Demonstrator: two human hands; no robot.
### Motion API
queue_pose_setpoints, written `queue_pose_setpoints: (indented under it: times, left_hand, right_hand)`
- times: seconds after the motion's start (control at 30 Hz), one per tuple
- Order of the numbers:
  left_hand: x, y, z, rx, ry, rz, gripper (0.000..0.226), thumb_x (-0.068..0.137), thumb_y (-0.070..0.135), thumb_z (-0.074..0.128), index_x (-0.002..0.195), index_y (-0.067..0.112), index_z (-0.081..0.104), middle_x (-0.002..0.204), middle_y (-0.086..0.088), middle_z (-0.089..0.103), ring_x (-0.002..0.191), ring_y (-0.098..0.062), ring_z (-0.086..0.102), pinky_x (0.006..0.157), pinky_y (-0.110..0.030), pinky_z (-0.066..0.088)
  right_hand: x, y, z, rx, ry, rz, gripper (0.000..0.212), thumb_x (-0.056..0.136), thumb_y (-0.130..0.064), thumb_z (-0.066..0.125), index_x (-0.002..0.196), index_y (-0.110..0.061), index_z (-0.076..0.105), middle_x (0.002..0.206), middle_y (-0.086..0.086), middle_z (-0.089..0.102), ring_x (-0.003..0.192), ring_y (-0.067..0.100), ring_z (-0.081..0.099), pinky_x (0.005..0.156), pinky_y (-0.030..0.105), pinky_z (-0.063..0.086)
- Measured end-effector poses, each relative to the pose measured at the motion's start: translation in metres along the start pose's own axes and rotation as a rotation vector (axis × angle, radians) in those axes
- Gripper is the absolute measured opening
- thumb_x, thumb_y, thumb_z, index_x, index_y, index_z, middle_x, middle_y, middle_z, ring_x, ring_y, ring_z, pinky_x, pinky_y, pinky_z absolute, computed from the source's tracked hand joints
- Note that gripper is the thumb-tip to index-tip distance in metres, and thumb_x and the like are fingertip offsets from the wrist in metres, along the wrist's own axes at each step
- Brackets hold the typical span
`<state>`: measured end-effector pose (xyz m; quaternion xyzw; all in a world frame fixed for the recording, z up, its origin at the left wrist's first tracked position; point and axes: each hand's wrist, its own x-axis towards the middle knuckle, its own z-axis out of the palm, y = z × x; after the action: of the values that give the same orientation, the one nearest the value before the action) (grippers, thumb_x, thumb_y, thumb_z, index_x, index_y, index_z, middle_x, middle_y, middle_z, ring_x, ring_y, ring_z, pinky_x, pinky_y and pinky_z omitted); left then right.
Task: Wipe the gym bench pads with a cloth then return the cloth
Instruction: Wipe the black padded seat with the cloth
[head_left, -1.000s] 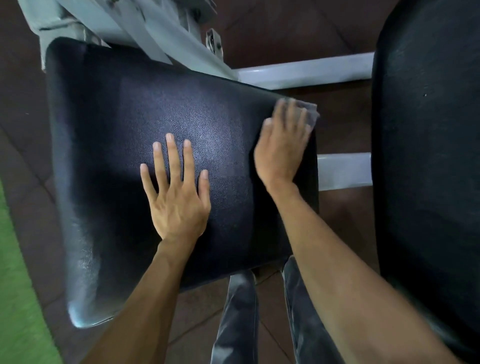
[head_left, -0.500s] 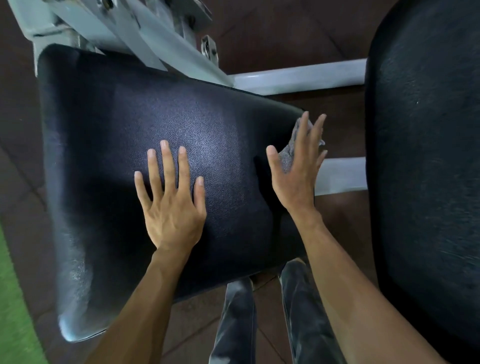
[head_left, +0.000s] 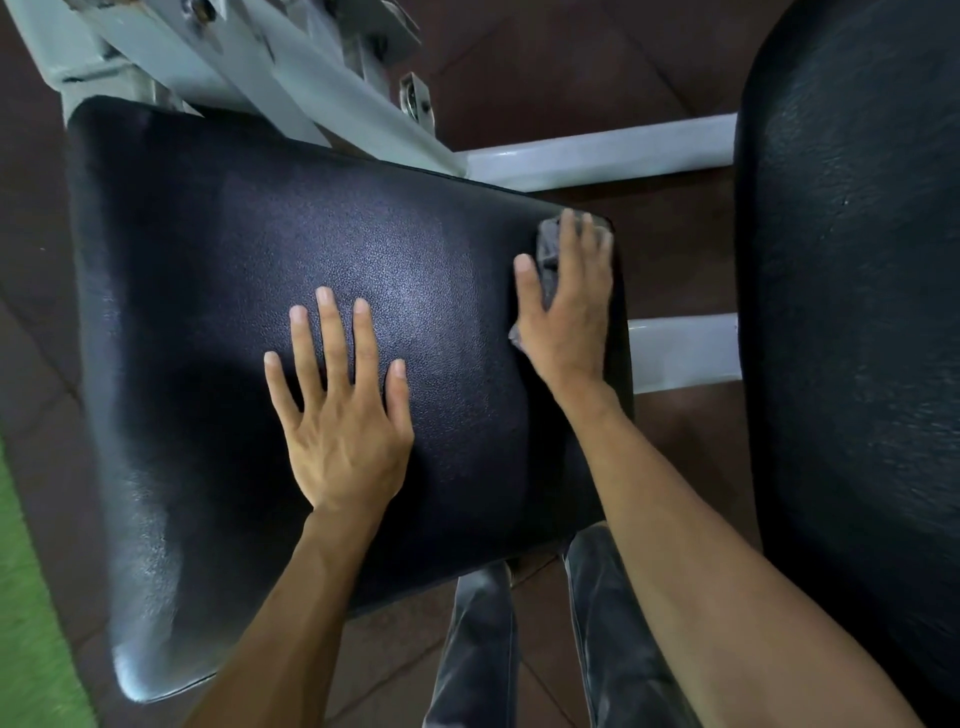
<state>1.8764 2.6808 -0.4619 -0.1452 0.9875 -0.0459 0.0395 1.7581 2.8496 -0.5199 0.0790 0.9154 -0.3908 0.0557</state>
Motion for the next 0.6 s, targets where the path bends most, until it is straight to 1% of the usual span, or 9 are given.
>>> queue_pose_setpoints:
  times: [0.1,0.2,0.27,0.33,0.4,0.47,0.53,0.6]
  left_hand:
    - [-0.001,0.000,-0.001,-0.003,0.000,0.000,0.060,0.107,0.044,0.025,0.160,0.022,0.010,0.169,-0.005,0.001,0.155,-0.025,0.000,0.124,-0.051,0.004]
    - [-0.001,0.000,-0.002,-0.006,-0.007,-0.003,0.060,0.106,0.044,0.025,0.160,0.022,0.010,0.169,-0.004,0.001,0.155,-0.025,0.001,0.124,-0.051,0.005]
    - [0.000,0.001,-0.002,-0.013,-0.016,-0.009,0.061,0.106,0.044,0.025,0.160,0.022,0.010,0.169,-0.004,0.000,0.155,-0.025,0.000,0.124,-0.052,0.005]
    - [-0.001,0.001,-0.003,-0.009,-0.019,-0.014,0.061,0.105,0.044,0.025,0.160,0.022,0.010,0.169,-0.003,-0.001,0.155,-0.025,0.000,0.124,-0.051,0.004]
    - [0.000,0.001,-0.003,0.002,-0.018,-0.017,0.061,0.106,0.044,0.025,0.160,0.022,0.010,0.169,-0.004,0.000,0.155,-0.025,0.000,0.124,-0.051,0.003]
    - [0.000,0.002,-0.002,0.007,-0.017,-0.016,0.061,0.106,0.044,0.025,0.160,0.022,0.010,0.169,-0.004,0.000,0.155,-0.025,0.001,0.124,-0.051,0.003]
    - [0.000,0.002,-0.002,0.018,-0.020,-0.011,0.061,0.106,0.045,0.024,0.160,0.022,0.009,0.169,-0.005,0.000,0.155,-0.026,0.001,0.123,-0.051,0.003]
    - [0.001,0.002,-0.002,0.018,-0.021,-0.009,0.061,0.106,0.045,0.024,0.160,0.022,0.009,0.169,-0.004,0.000,0.155,-0.025,0.001,0.123,-0.051,0.003]
  right_hand:
    - [-0.026,-0.016,0.007,-0.012,-0.082,-0.192,0.067,0.099,-0.046,0.043,0.154,-0.013,0.024,0.163,0.011,0.016,0.152,0.029,0.004,0.123,0.047,0.014]
    - [-0.070,-0.006,0.002,-0.093,-0.173,-0.317,0.063,0.102,-0.041,0.039,0.155,-0.012,0.021,0.164,0.009,0.013,0.152,0.025,0.002,0.123,0.044,0.016]
    - [-0.093,0.015,-0.009,-0.137,-0.218,-0.279,0.061,0.103,-0.038,0.034,0.156,-0.013,0.016,0.165,0.006,0.009,0.153,0.021,-0.001,0.123,0.044,0.017]
    - [-0.093,0.031,-0.019,-0.108,-0.201,-0.107,0.061,0.104,-0.037,0.030,0.156,-0.014,0.009,0.165,0.005,0.002,0.152,0.018,-0.007,0.124,0.044,0.014]
    - [-0.065,0.029,-0.017,-0.081,-0.102,0.061,0.060,0.105,-0.035,0.027,0.155,-0.010,0.008,0.165,0.009,0.001,0.152,0.024,-0.007,0.123,0.047,0.012]
    - [-0.024,0.013,-0.007,-0.045,-0.018,0.135,0.059,0.104,-0.033,0.029,0.154,-0.005,0.015,0.163,0.015,0.009,0.151,0.032,-0.001,0.123,0.050,0.013]
    - [0.010,-0.008,0.005,-0.008,-0.005,0.102,0.058,0.103,-0.032,0.033,0.152,-0.003,0.022,0.161,0.018,0.017,0.150,0.037,0.007,0.122,0.051,0.016]
    - [0.017,-0.022,0.014,-0.019,-0.027,-0.025,0.057,0.102,-0.031,0.034,0.151,-0.003,0.025,0.160,0.019,0.021,0.150,0.038,0.010,0.121,0.051,0.016]
